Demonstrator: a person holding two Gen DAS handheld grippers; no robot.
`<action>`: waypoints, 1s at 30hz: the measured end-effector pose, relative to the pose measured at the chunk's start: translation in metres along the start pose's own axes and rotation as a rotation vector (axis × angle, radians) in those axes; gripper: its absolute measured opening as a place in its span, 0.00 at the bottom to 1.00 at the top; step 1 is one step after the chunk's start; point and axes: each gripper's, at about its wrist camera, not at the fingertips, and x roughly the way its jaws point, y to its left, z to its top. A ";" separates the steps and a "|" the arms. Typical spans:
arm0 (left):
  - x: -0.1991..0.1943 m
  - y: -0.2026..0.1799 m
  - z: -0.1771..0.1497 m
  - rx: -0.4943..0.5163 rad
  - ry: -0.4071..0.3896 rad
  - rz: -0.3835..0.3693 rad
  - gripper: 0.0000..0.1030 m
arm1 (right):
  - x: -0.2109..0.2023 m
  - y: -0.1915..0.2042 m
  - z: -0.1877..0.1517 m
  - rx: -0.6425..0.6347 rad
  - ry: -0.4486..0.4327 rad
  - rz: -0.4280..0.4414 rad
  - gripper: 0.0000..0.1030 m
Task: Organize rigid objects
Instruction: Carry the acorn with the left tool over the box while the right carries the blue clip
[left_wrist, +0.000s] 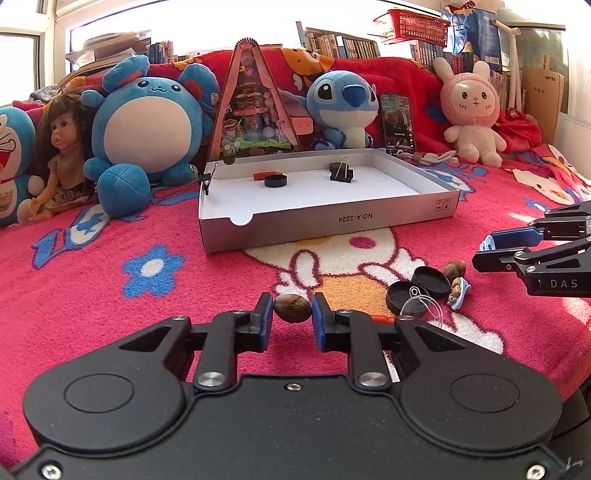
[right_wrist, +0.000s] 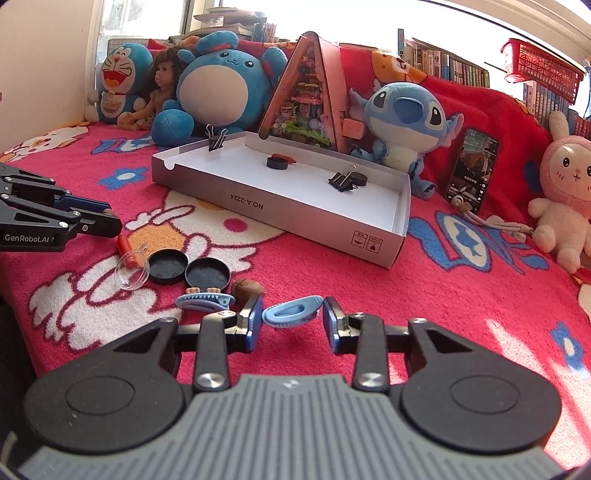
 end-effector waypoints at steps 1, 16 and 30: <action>0.001 0.000 0.002 -0.012 0.000 0.001 0.21 | 0.000 -0.002 0.002 0.022 -0.003 -0.011 0.39; 0.011 -0.009 0.026 -0.078 -0.027 0.009 0.21 | 0.004 -0.014 0.017 0.250 -0.035 -0.085 0.39; 0.020 -0.015 0.044 -0.084 -0.051 -0.001 0.21 | 0.013 -0.011 0.034 0.286 -0.067 -0.083 0.39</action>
